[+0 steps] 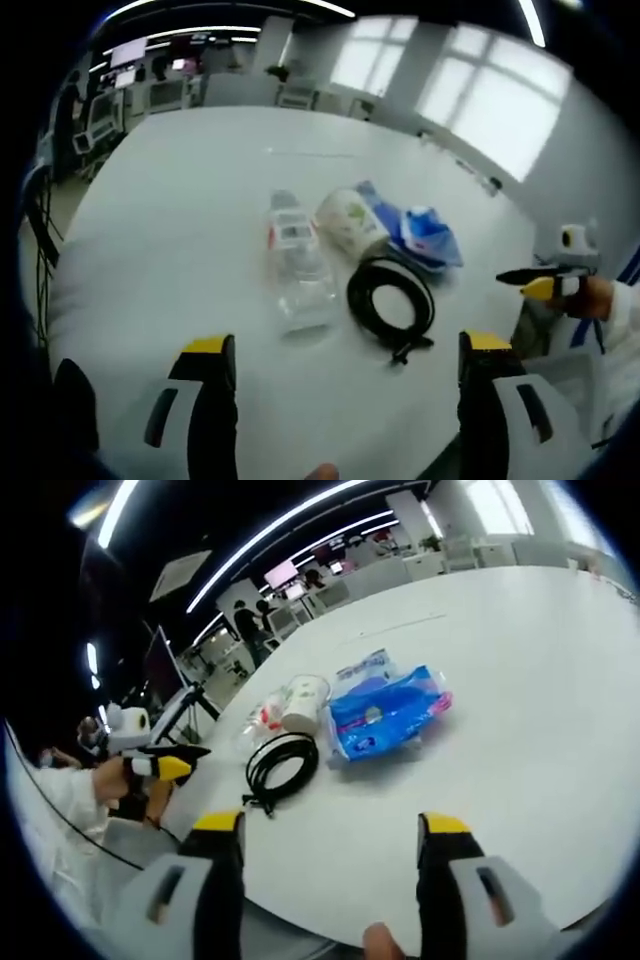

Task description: Arrange the tabletop items into an orderly group along one side of the table until the central work area is clear of visible clutter.

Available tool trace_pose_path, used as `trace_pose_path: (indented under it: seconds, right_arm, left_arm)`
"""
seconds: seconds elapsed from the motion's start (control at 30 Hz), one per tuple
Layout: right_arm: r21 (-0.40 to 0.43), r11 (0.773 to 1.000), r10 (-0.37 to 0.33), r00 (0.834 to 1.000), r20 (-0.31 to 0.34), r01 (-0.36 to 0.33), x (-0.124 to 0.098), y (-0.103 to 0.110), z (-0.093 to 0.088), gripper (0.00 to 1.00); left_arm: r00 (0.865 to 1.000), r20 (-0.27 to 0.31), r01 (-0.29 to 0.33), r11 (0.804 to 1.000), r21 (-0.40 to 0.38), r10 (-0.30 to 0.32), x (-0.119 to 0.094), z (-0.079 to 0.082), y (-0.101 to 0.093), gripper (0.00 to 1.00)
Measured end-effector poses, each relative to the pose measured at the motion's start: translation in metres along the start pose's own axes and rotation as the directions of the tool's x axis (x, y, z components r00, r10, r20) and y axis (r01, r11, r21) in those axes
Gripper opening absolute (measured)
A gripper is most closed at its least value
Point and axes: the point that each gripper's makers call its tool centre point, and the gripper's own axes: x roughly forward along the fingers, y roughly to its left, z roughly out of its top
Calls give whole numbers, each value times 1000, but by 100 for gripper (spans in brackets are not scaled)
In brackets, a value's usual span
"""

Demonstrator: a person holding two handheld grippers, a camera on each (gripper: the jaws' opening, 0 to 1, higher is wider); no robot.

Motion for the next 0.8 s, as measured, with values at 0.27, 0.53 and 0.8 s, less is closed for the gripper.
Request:
trace_pose_path:
  seconds: [0.27,0.53,0.8]
  right_arm:
    - [-3,1000,-4,1000,-22,3,1,1,-9,68]
    - [11,1000,-4,1000,-23,4,3,2,-11,67]
    - [24,1000,-4,1000,-26,4,4,4,-15,66]
  left_arm:
    - [1000,-1,-4,1000,-21,4,10,7,5,87]
    - [1000,-12,-28,998,-64,27,18,8,14,84]
    - [999,-32,-45,996,-71,43,24,8,19,83]
